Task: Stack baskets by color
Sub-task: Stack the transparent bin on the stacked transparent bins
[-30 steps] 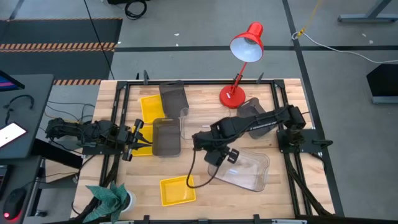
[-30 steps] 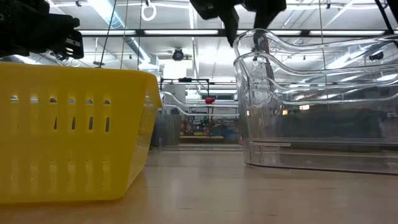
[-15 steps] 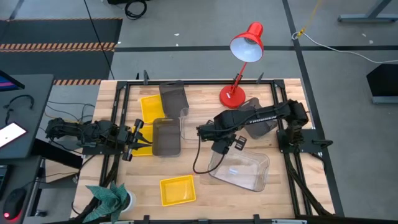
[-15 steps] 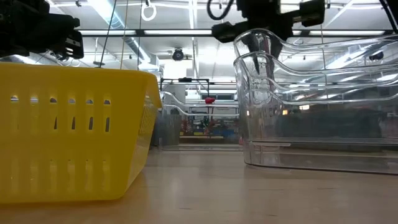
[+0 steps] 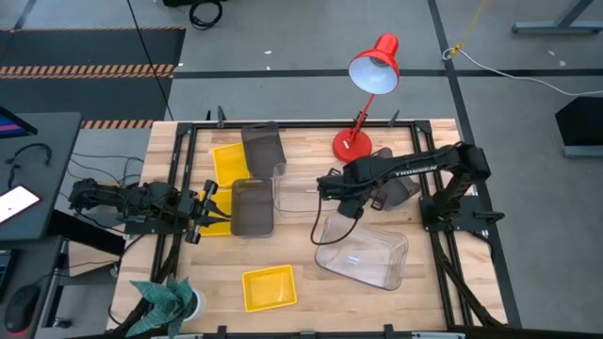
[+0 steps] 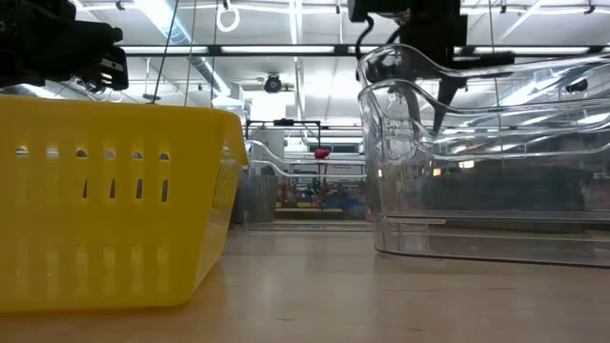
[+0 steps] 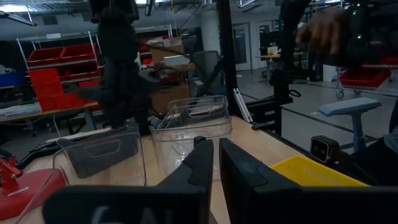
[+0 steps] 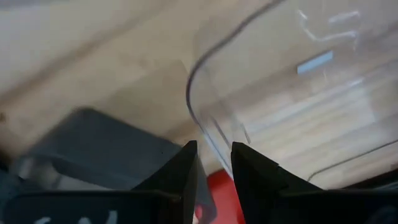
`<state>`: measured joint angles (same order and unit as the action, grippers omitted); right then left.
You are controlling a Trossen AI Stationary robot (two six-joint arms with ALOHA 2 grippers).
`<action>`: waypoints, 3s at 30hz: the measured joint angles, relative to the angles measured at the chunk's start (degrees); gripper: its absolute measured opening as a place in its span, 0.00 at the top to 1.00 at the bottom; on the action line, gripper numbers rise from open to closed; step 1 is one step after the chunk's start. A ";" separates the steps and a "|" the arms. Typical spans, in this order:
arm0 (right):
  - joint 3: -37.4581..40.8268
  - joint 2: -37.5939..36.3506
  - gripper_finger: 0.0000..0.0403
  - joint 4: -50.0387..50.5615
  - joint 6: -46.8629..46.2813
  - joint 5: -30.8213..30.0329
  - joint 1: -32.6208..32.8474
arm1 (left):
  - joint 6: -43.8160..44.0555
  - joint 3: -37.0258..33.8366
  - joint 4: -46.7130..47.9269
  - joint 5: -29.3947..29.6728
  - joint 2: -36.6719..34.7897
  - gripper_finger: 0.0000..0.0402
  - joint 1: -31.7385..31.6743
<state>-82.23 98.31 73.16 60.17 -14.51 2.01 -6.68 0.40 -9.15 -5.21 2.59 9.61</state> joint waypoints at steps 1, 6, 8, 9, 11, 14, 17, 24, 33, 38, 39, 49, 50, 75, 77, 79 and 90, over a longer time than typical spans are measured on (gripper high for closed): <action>0.88 -0.11 0.74 -0.78 1.06 -1.00 -0.18 | 0.00 0.00 0.00 0.00 0.00 0.92 0.00; 2.72 -0.06 0.74 -4.29 6.21 -3.64 -0.38 | 0.02 0.00 0.00 0.00 0.00 0.94 0.00; 3.56 -0.01 0.74 -5.15 8.66 -3.80 -0.29 | 0.00 0.00 -0.01 0.00 0.00 0.94 0.00; 4.02 -0.01 0.74 -5.21 10.01 -4.05 -0.27 | 0.01 0.00 -0.01 0.00 0.00 0.93 0.00; 4.91 -0.09 0.74 -5.33 11.86 -4.95 -0.23 | 0.00 0.00 -0.01 0.00 0.00 0.93 0.00; 5.72 0.18 0.74 -4.43 12.50 -5.79 -0.31 | 0.02 0.00 0.00 0.00 0.00 0.92 0.00; 5.51 -0.16 0.74 -5.65 12.79 -7.46 -0.10 | 0.02 0.00 -0.02 0.00 0.00 0.91 0.00; 5.30 -0.16 0.74 -5.92 15.30 -7.97 -0.43 | 0.02 0.00 0.00 0.00 0.00 0.93 0.00; 5.64 -0.05 0.74 -6.29 19.61 -10.41 -1.04 | 0.02 0.00 0.00 0.00 0.00 0.91 0.00; 8.49 -0.05 0.74 -8.37 21.99 -11.49 -0.73 | 0.00 0.00 0.00 0.00 0.00 0.92 0.00; 9.29 -0.05 0.74 -9.35 22.46 -11.48 -0.70 | 0.00 -0.01 -0.02 0.00 0.00 0.92 0.00; 13.24 -0.03 0.75 -15.98 28.41 -9.85 -0.66 | 0.00 0.00 -0.02 0.00 0.00 0.93 0.00; 13.80 -0.03 0.75 -16.77 28.60 -9.17 -0.66 | 0.00 0.00 0.00 0.00 0.00 0.93 0.00; 12.17 -0.18 0.98 -17.84 24.24 -5.59 -0.97 | 0.00 0.00 0.00 0.00 0.00 0.91 0.00; 11.15 -0.18 0.99 -17.22 23.79 -5.73 -0.77 | 0.00 0.00 -0.01 0.00 0.00 0.92 0.00; 9.99 -0.37 0.99 -16.36 23.20 -6.36 -0.43 | 0.02 0.00 0.00 0.00 0.00 0.93 0.00; 7.13 -5.27 0.99 -14.67 19.90 -9.45 0.44 | 0.02 0.00 -0.02 0.00 0.02 0.92 0.00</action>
<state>-75.10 93.04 58.49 80.07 -23.96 2.44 -6.66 0.40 -9.17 -5.21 2.61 9.61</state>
